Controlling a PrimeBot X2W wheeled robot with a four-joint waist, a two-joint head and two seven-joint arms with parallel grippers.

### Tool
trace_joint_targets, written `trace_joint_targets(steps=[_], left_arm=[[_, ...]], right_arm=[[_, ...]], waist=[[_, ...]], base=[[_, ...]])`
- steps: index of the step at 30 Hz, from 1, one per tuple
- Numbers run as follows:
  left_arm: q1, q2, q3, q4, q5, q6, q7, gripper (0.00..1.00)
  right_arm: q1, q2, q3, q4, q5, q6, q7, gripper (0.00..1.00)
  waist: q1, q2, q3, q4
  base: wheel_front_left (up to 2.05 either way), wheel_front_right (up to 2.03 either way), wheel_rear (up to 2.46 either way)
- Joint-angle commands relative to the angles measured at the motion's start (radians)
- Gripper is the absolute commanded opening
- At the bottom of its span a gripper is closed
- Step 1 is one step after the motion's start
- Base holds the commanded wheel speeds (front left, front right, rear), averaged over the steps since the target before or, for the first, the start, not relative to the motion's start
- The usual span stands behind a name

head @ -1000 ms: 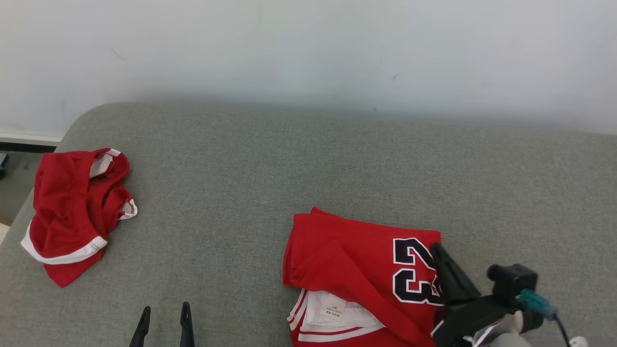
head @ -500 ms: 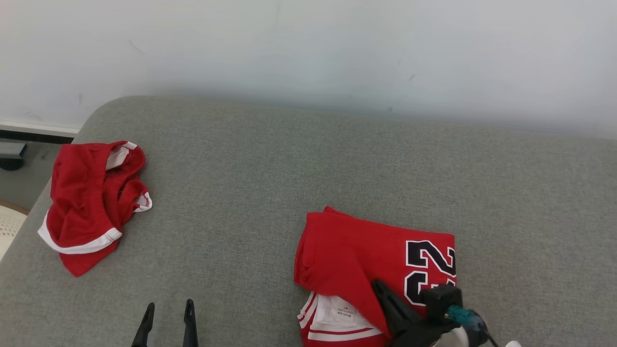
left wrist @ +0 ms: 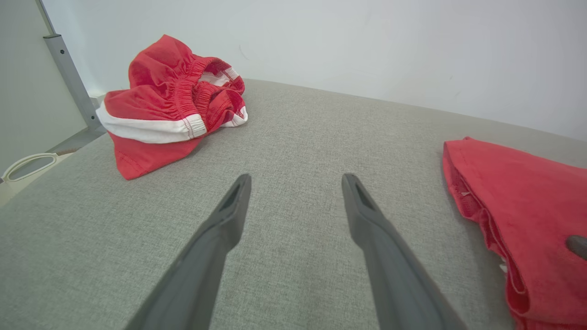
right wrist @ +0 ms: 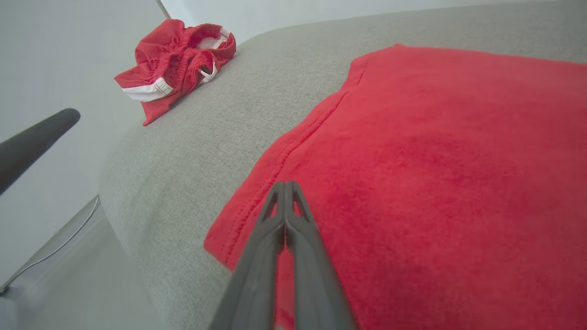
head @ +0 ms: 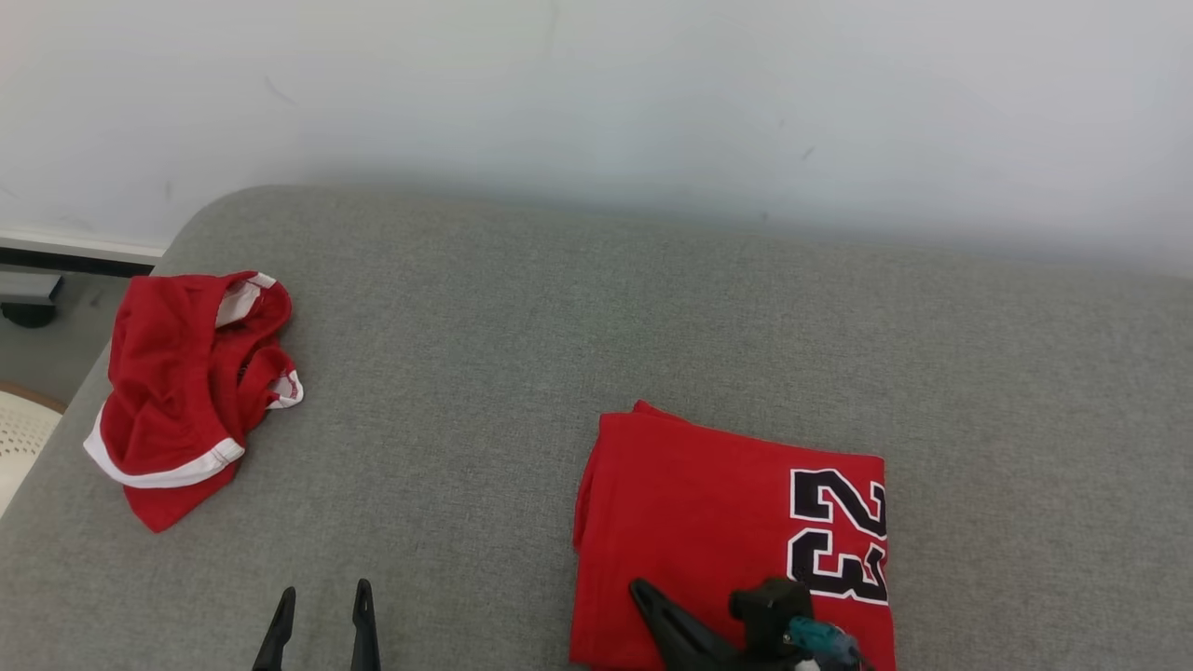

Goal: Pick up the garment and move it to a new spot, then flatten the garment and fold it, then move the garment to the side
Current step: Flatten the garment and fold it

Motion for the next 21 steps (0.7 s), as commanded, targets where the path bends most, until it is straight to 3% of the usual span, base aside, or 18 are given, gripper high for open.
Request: trace_joint_targets(steps=[1,6,10,11,12,13,21], left_arm=[[0.012,0.000,0.000,-0.001,-0.004,0.004,-0.003,1.00],[0.021,0.000,0.007,-0.005,0.000,0.004,-0.003,1.00],[0.026,0.000,0.014,-0.017,0.002,0.007,-0.003,1.00],[0.028,0.000,0.015,-0.021,0.002,0.007,-0.003,1.00],[0.031,0.000,0.017,-0.025,0.004,0.008,-0.003,1.00],[0.033,0.000,0.018,-0.029,0.003,0.008,-0.003,1.00],[0.044,0.000,0.035,-0.052,0.024,0.004,-0.003,1.00]], right_arm=[[-0.008,-0.002,-0.018,-0.019,0.008,-0.002,-0.002,0.00],[0.014,-0.039,-0.142,-0.115,-0.005,-0.002,-0.002,0.00],[0.086,-0.061,-0.386,-0.247,-0.054,-0.002,-0.001,0.00],[0.107,-0.059,-0.452,-0.282,-0.070,-0.002,-0.001,0.31],[0.133,-0.055,-0.501,-0.317,-0.087,-0.002,-0.001,0.87],[0.159,-0.054,-0.544,-0.349,-0.109,-0.002,-0.001,1.00],[0.314,-0.042,-0.743,-0.521,-0.187,-0.002,-0.001,1.00]], waist=[[0.0000,0.0000,-0.005,-0.009],[0.0000,0.0000,-0.015,-0.029],[0.0000,0.0000,-0.026,-0.052],[0.0000,0.0000,-0.027,-0.058],[0.0000,0.0000,-0.028,-0.065],[0.0000,0.0000,-0.029,-0.071],[0.0000,0.0000,-0.034,-0.121]], base=[[0.00,0.00,0.00],[0.00,0.00,0.00],[0.00,0.00,0.00],[0.00,0.00,0.00],[0.00,0.00,0.00],[0.00,0.00,0.00],[0.00,0.00,0.00]])
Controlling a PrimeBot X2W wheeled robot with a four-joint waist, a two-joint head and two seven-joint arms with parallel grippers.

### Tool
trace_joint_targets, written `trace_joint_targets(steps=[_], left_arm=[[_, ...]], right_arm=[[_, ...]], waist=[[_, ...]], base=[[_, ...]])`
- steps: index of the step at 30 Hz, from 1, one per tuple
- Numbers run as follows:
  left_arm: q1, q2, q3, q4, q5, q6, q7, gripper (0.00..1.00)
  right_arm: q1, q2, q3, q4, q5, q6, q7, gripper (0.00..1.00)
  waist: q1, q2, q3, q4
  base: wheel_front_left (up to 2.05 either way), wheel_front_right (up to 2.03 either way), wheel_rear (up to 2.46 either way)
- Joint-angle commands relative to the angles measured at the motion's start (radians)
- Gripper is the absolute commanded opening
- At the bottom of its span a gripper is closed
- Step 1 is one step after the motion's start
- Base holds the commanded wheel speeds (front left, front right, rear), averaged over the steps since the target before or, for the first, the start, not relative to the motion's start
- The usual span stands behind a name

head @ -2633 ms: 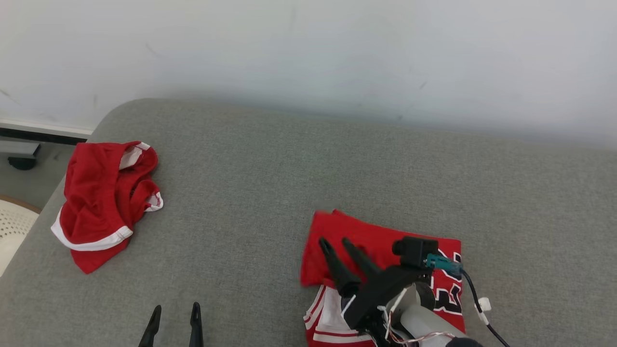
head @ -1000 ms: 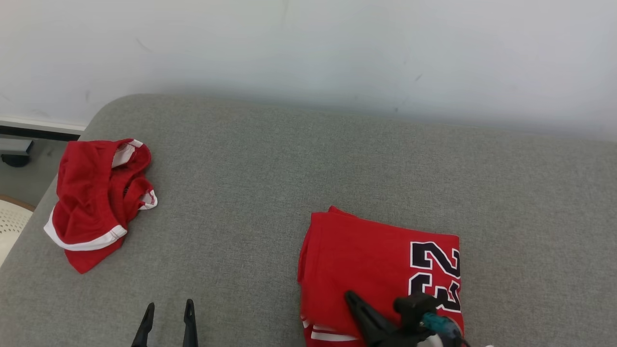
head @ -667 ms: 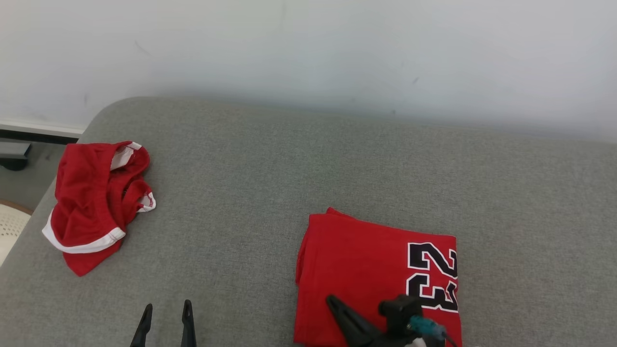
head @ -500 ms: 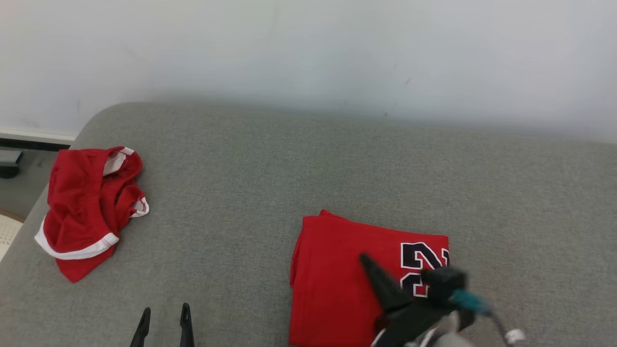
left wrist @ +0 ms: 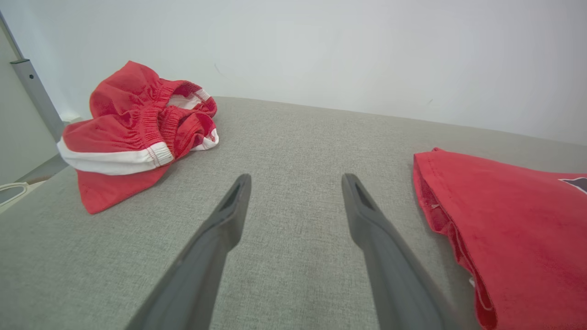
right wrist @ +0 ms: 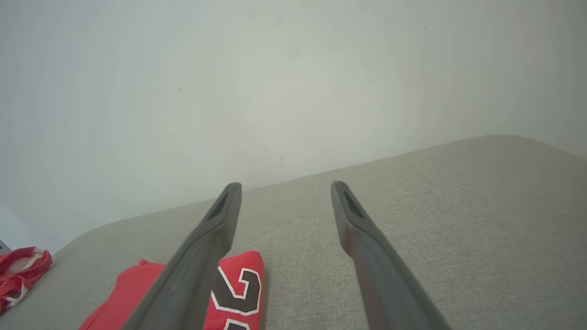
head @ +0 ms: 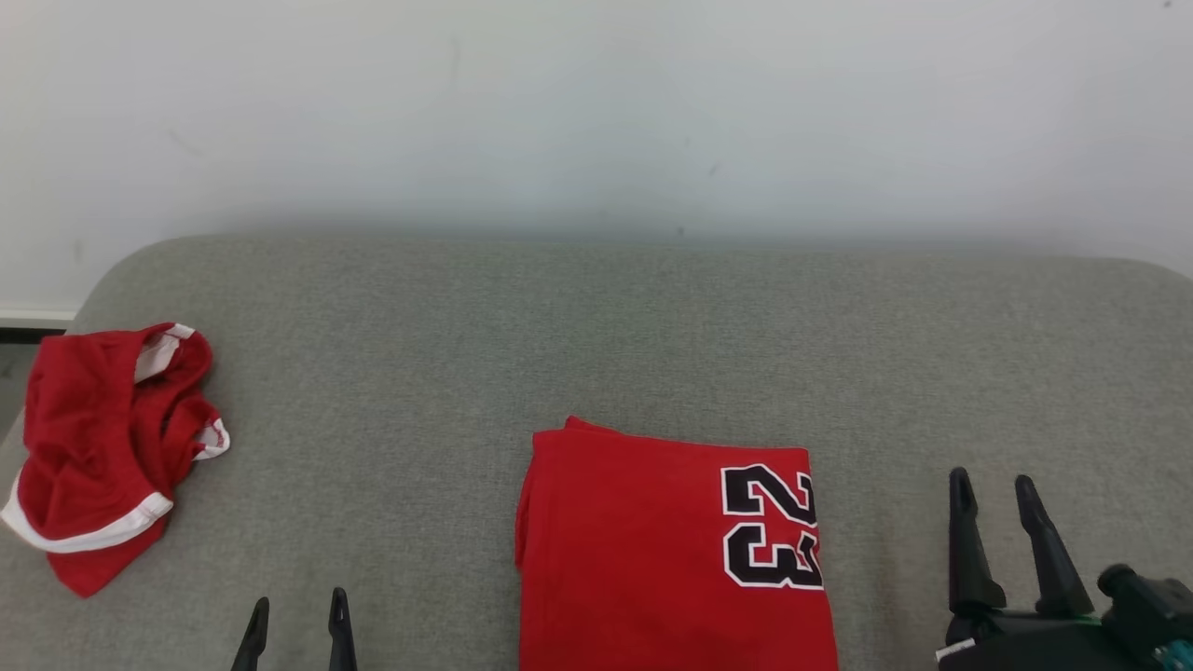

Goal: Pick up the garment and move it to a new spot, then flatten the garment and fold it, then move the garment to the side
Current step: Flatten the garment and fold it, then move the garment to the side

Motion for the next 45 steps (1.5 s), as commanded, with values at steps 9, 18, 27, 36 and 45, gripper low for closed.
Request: trace_joint_targets(steps=[9,18,27,36,45], left_arm=[[0.021,0.000,0.011,-0.044,0.041,-0.016,-0.003,1.00],[0.024,0.000,0.016,-0.046,0.041,-0.015,-0.003,1.00],[0.033,0.000,0.004,-0.038,0.070,0.000,-0.003,1.00],[0.034,0.000,-0.002,-0.047,0.092,0.007,-0.003,1.00],[0.038,0.000,0.010,-0.054,0.079,0.009,-0.003,1.00]], right_arm=[[0.135,0.043,-0.061,-0.116,-0.048,-0.002,-0.001,1.00],[0.188,0.058,0.010,-0.100,-0.112,-0.002,-0.001,1.00],[0.201,0.061,0.014,-0.110,-0.156,-0.002,-0.001,1.00],[0.191,0.061,0.003,-0.118,-0.188,-0.002,-0.001,1.00],[0.193,0.061,-0.001,-0.116,-0.188,-0.002,-0.001,1.00]], waist=[[0.0001,0.0000,0.001,-0.045],[0.0001,0.0000,-0.005,-0.047],[0.0001,0.0000,-0.010,-0.050],[0.0001,0.0000,-0.007,-0.052],[0.0001,0.0000,-0.006,-0.053]], base=[[0.00,0.00,0.00],[0.00,0.00,0.00],[0.00,0.00,0.00],[0.00,0.00,0.00],[0.00,0.00,0.00]])
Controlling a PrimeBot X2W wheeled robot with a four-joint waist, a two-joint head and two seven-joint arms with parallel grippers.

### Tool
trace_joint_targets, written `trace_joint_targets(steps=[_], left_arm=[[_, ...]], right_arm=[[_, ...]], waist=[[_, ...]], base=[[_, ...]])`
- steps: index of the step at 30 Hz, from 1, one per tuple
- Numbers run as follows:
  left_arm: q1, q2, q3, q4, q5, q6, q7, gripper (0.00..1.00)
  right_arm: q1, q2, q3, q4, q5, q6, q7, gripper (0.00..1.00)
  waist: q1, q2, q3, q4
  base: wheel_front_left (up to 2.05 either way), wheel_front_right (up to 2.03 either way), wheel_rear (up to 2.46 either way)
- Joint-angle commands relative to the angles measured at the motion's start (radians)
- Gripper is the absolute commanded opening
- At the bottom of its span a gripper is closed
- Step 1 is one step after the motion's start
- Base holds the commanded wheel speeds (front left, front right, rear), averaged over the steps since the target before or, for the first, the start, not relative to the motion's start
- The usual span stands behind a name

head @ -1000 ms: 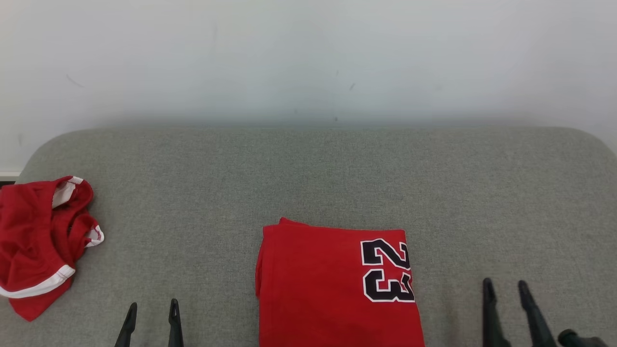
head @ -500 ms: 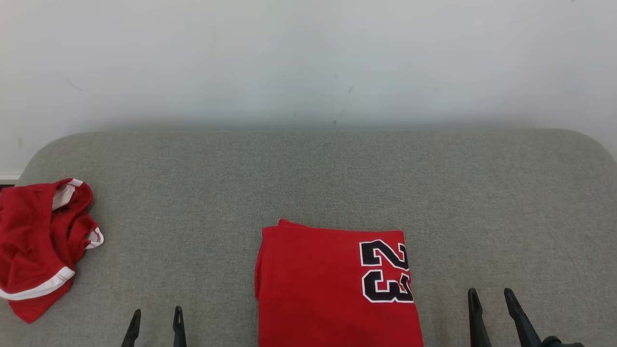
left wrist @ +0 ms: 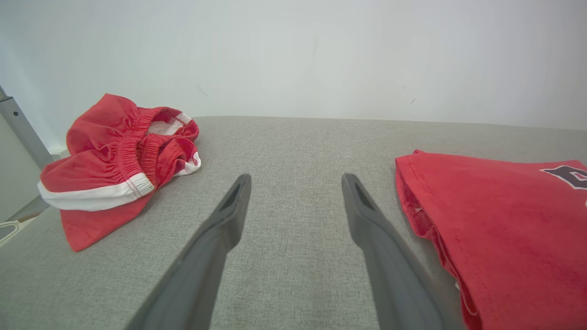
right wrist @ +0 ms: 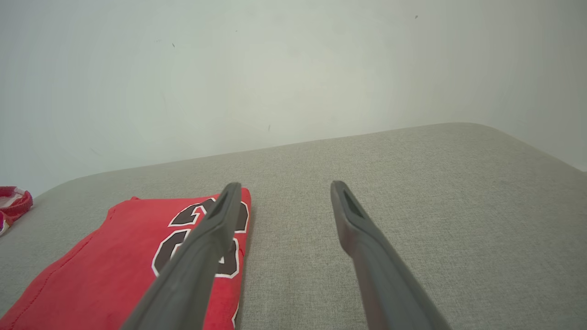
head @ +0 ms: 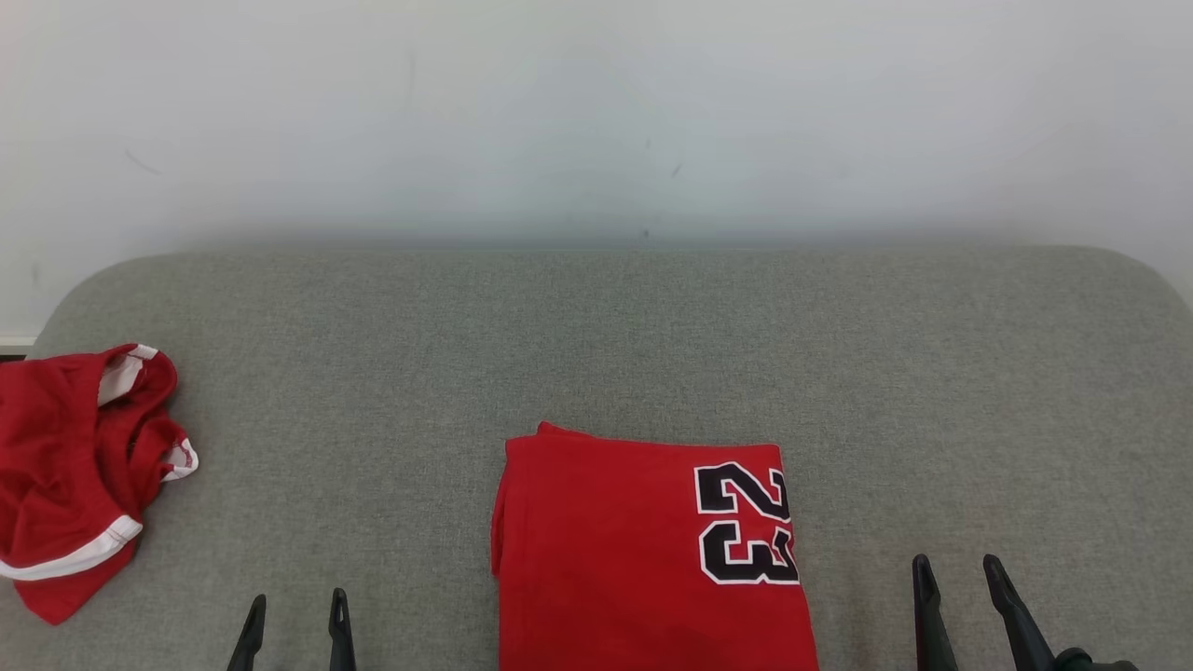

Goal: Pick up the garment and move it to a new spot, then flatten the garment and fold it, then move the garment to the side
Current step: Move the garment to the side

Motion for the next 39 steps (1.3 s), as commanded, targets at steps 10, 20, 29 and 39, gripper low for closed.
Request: trace_joint_targets(steps=[10,20,29,39], left_arm=[[0.014,0.000,0.005,-0.002,-0.001,0.002,-0.003,1.00],[0.014,0.000,0.007,-0.001,-0.009,0.002,-0.003,1.00],[0.000,0.000,-0.004,0.008,-0.022,-0.003,-0.003,1.00],[-0.014,0.000,-0.021,0.021,-0.022,-0.010,-0.003,1.00]], right_arm=[[0.000,0.001,-0.004,0.003,-0.006,-0.002,-0.001,1.00],[-0.018,0.001,0.023,0.029,-0.011,-0.002,-0.001,1.00],[-0.224,0.000,0.120,0.343,0.014,-0.002,-0.001,1.00],[-0.439,0.000,0.161,0.749,0.053,-0.002,-0.001,1.00]], waist=[[0.0000,0.0000,0.000,0.005],[0.0000,0.0000,0.001,0.008],[0.0000,0.0000,0.008,0.028],[0.0000,0.0000,0.007,0.083]], base=[[0.00,0.00,0.00],[0.00,0.00,0.00],[0.00,0.00,0.00],[0.00,0.00,0.00]])
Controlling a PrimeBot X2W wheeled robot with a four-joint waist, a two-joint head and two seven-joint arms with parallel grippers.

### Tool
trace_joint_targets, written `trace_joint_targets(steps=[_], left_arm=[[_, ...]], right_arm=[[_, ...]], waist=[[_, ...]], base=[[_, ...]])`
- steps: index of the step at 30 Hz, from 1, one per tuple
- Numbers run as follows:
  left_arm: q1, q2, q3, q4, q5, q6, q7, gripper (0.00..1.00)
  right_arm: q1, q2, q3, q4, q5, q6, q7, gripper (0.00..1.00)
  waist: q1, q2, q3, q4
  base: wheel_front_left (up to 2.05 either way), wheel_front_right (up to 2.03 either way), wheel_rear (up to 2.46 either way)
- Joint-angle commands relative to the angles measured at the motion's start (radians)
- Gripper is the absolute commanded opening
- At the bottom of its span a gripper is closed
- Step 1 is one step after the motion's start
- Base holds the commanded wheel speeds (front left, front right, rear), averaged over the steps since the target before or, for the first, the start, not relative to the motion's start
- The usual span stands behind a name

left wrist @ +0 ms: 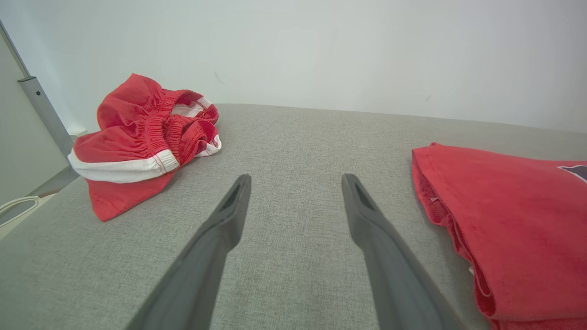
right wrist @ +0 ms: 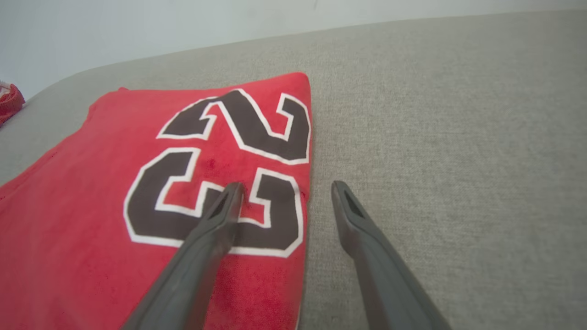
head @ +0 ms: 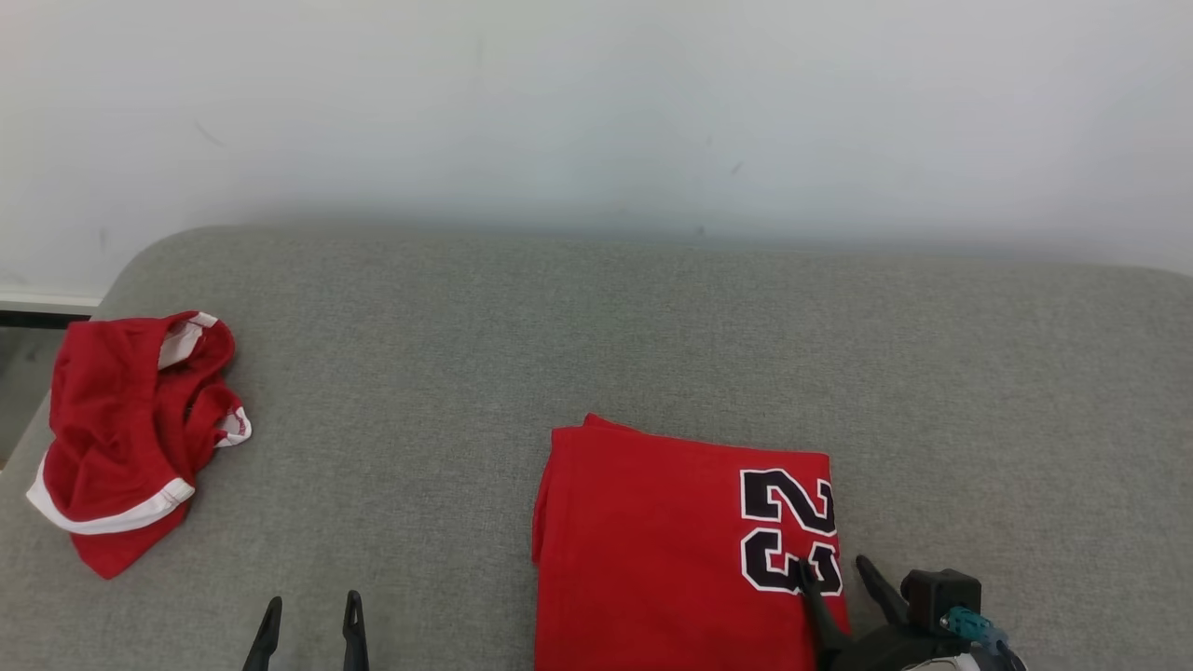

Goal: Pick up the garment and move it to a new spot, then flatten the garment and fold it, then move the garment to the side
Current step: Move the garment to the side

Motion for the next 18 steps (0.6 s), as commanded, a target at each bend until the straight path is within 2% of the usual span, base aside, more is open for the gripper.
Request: trace_joint_targets(steps=[1,6,14,15,16,17,18], left_arm=[[-0.006,0.000,0.002,0.002,-0.004,-0.002,-0.003,1.00],[0.003,0.000,0.004,0.001,-0.004,-0.002,-0.003,1.00],[-0.001,0.000,0.001,0.004,-0.003,-0.005,-0.003,1.00],[-0.004,0.000,-0.001,0.004,-0.004,-0.003,-0.003,1.00],[-0.007,0.000,-0.003,0.005,-0.005,-0.002,-0.003,1.00],[-0.008,0.000,-0.004,0.006,-0.007,-0.001,-0.003,1.00],[-0.010,0.000,-0.005,0.007,-0.008,0.001,-0.003,1.00]], right_arm=[[-0.019,0.000,0.004,0.038,0.016,-0.002,-0.002,1.00],[-0.038,0.000,0.050,0.144,0.102,-0.002,-0.001,1.00],[-0.077,0.002,0.148,0.239,0.235,-0.002,0.004,1.00],[-0.082,0.003,0.160,0.246,0.267,-0.002,0.004,0.86],[-0.086,0.003,0.179,0.260,0.293,-0.002,0.007,0.25],[-0.092,0.004,0.201,0.274,0.310,-0.002,0.012,0.00],[-0.100,0.005,0.218,0.285,0.324,0.000,0.011,0.00]], waist=[[0.0000,0.0000,-0.002,0.013],[0.0000,0.0000,-0.002,0.021],[0.0000,0.0000,0.000,0.025],[0.0000,0.0000,0.001,0.027],[0.0000,0.0000,0.001,0.028],[0.0000,0.0000,0.001,0.029],[0.0000,0.0000,0.002,0.029]], base=[[0.00,0.00,0.00],[0.00,0.00,0.00],[0.00,0.00,0.00],[0.00,0.00,0.00],[0.00,0.00,0.00],[0.00,0.00,0.00],[0.00,0.00,0.00]])
